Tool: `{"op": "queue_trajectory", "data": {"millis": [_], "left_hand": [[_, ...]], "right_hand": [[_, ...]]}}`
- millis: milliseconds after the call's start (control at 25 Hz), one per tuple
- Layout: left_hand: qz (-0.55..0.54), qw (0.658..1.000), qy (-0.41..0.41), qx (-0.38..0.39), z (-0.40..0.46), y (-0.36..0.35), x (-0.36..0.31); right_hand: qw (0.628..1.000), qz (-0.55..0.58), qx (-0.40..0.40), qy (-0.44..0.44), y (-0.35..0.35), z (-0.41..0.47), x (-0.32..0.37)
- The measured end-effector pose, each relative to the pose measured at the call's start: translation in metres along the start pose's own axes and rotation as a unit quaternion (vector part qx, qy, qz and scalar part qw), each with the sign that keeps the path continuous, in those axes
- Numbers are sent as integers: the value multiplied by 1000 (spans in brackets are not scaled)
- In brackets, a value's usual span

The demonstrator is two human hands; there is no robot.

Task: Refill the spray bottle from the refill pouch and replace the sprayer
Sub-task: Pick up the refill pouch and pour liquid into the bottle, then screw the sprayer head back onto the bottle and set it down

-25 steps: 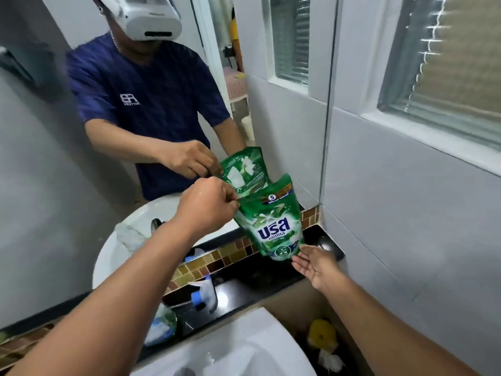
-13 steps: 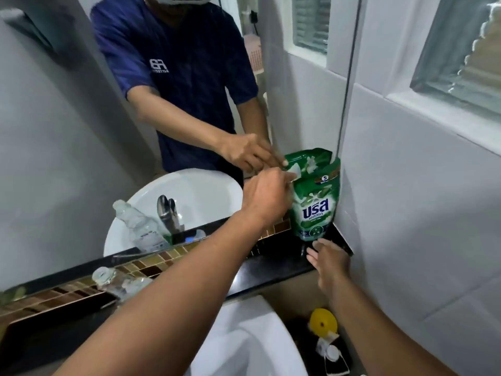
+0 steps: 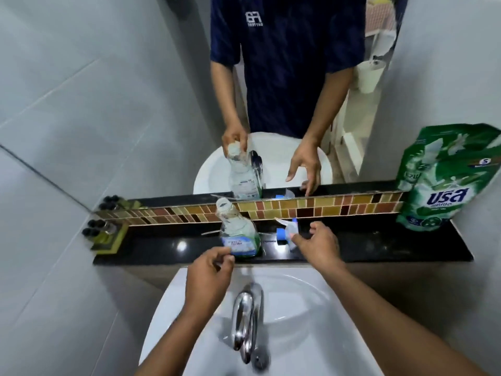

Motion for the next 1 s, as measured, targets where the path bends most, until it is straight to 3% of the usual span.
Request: {"op": "queue_trajectory", "data": {"millis": [120,280,400,520,640,800,880,1000], "left_hand": [[-18,1000,-11,-7,23,30,15],[4,997,-53,50,56,26,4],[-5,993,-79,82,70,16,-1],[-6,994,-93,58,69,13,5],[-24,994,-104,20,58,14,13],[-35,993,-105,46,59,9,16],[-28,991,-107,74,67,10,11],[-35,986,-112,121,83,12,0]], "right_hand": [[996,-84,-5,-44,-32,15,27],[988,-112,-37,-104,-53,32,37],[989,-37,-69,-126,-56,38,24],[969,156,-131,-136,-48,28,-5],[921,339,-175,-82,-34,-12,-6],[871,396,-280,74,39,-83,40],[861,351,-324,176,87,-126,81],[876,196,-354,263,137,-181,137]]}}
Point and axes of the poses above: each hand's wrist, its own z-axis towards the middle knuckle, its own y-axis out of the back of the hand, x = y × z, the point moved 10 cm from there along z, towards the middle knuckle, and after that the axes turned 10 degrees about x, right-handed, at the moved point
